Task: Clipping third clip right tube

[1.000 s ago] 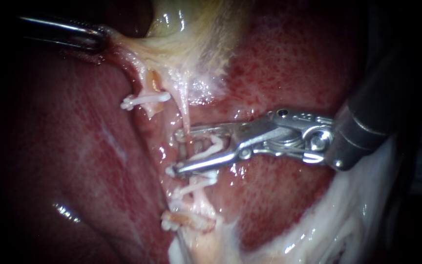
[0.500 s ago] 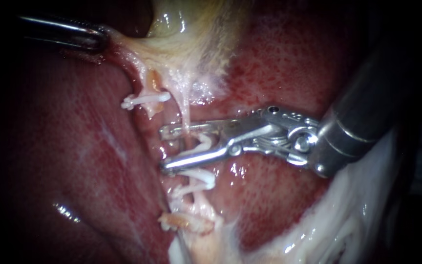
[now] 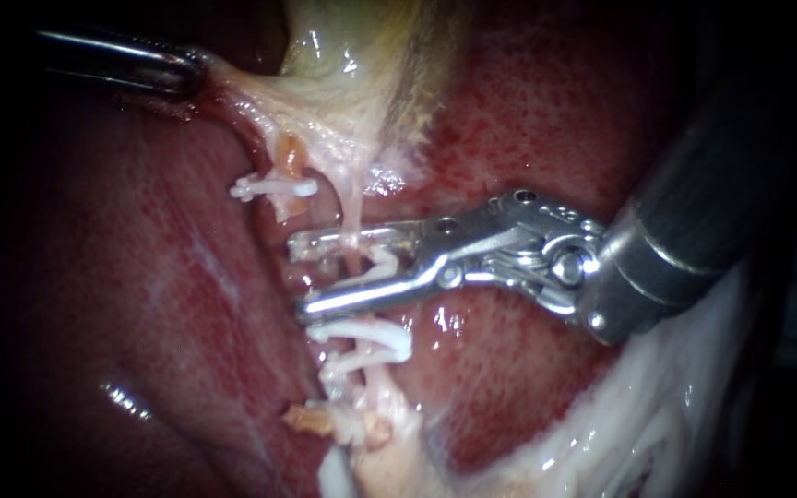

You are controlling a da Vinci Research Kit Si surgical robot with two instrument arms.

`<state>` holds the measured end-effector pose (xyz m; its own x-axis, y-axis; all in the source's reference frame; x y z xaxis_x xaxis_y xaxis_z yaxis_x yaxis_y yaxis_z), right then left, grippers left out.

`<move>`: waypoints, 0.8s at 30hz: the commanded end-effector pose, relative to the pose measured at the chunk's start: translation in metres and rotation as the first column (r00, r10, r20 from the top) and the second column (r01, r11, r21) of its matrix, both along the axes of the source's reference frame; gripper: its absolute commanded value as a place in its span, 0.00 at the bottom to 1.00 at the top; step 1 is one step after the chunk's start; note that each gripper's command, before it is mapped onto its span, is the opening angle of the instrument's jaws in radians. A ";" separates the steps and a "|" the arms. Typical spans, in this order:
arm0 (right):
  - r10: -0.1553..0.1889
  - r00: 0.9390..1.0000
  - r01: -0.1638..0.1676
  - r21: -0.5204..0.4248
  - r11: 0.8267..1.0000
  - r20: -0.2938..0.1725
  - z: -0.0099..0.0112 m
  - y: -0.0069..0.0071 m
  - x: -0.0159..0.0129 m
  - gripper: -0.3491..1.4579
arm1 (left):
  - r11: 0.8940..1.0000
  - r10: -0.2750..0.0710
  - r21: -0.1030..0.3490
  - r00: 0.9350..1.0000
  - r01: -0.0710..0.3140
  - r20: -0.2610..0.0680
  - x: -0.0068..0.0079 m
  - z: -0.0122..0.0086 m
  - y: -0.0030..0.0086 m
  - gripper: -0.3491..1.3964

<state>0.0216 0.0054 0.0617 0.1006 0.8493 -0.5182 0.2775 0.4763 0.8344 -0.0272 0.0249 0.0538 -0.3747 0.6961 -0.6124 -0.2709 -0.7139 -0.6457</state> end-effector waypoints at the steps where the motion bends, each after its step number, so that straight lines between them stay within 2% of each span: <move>1: 0.000 1.000 0.000 0.000 1.000 0.001 0.0000 0.0001 -0.0002 0.39 | 1.000 0.000 0.000 1.000 0.000 0.000 0.0000 0.0000 0.0000 0.00; 7: 0.000 1.000 0.000 0.006 1.000 -0.001 -0.0005 0.0010 -0.0004 0.23 | 1.000 0.000 0.000 1.000 0.000 0.000 0.0000 0.0000 0.0000 0.00; 15: 0.006 1.000 -0.006 0.009 1.000 0.002 -0.0005 0.0014 -0.0006 0.13 | 1.000 0.002 -0.005 1.000 -0.002 0.000 0.0000 0.0001 0.0000 0.00; 19: -0.003 1.000 0.003 0.054 0.999 0.012 -0.0005 0.0014 -0.0009 0.00 | 1.000 0.003 -0.005 1.000 -0.003 0.000 0.0000 0.0001 0.0000 0.00; 24: -0.016 1.000 0.013 0.123 0.992 0.024 -0.0005 0.0013 -0.0012 0.00 | 1.000 0.003 -0.005 1.000 -0.003 0.000 0.0000 0.0001 0.0000 0.00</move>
